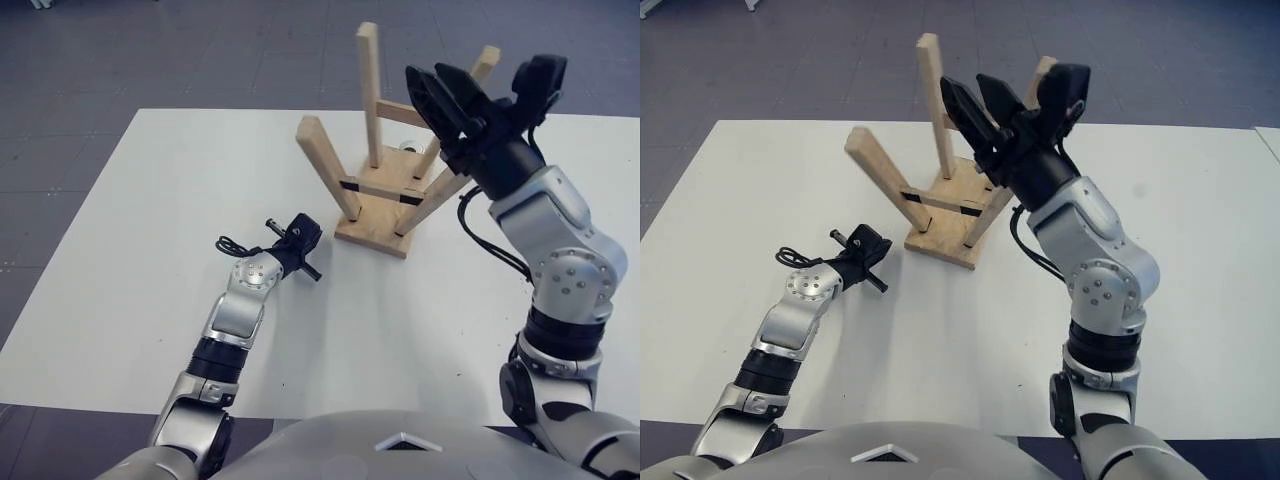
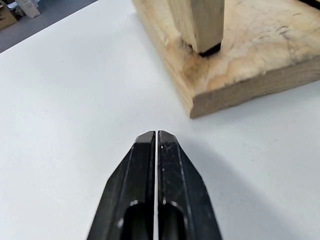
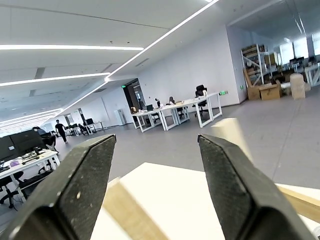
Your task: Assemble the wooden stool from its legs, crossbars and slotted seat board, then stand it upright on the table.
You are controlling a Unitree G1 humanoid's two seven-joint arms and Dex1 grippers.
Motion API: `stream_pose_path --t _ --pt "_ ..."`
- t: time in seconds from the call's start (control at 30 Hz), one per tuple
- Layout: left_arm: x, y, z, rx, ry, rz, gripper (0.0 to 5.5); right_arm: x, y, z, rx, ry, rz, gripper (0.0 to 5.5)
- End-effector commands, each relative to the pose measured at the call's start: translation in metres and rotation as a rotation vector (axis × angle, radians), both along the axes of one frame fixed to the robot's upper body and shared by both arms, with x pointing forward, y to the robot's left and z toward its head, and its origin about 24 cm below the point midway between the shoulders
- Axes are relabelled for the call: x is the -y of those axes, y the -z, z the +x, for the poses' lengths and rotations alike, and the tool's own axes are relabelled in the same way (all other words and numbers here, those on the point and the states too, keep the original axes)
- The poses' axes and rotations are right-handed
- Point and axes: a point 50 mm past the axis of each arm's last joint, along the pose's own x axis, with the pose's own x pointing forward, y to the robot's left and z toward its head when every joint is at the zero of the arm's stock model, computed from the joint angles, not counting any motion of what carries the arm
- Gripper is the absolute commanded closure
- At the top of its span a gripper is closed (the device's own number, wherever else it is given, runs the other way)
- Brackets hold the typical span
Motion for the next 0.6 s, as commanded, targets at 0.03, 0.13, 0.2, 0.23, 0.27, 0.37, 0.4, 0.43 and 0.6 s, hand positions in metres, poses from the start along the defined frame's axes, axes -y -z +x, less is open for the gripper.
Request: stream_pose_path --t 0.03,0.13,0.2,0.23,0.27,0.37,0.4,0.43,0.6 --pt "-0.001 0.001 0.0 0.002 -0.014 0.007 5.4 0.01 -0.045 0.003 0.101 0.043 0.036 2.47" --pt "-0.005 -0.001 -0.001 0.009 -0.025 0.008 5.4 0.02 -0.076 -0.001 0.181 0.071 0.071 2.47" --pt "-0.018 -0.011 0.008 0.048 -0.065 0.02 5.4 0.035 -0.091 -0.005 0.208 0.138 0.083 2.47" --pt "-0.026 -0.017 0.015 0.072 -0.091 0.03 5.4 0.044 -0.091 -0.006 0.198 0.183 0.069 2.47" --pt "-0.033 -0.023 0.023 0.09 -0.111 0.039 5.4 0.055 -0.08 -0.004 0.158 0.249 0.029 2.47" --pt "-0.046 -0.032 0.044 0.121 -0.151 0.08 5.4 0.084 -0.042 0.001 0.038 0.417 -0.129 2.47" --pt "-0.047 -0.033 0.051 0.118 -0.151 0.095 5.4 0.092 -0.027 0.001 -0.006 0.456 -0.197 2.47" --pt "-0.046 -0.033 0.058 0.108 -0.143 0.108 5.4 0.098 -0.009 0.0 -0.056 0.468 -0.268 2.47" --pt "-0.021 -0.018 0.072 0.029 -0.057 0.131 5.4 0.099 0.088 -0.002 -0.359 0.368 -0.606 2.75"
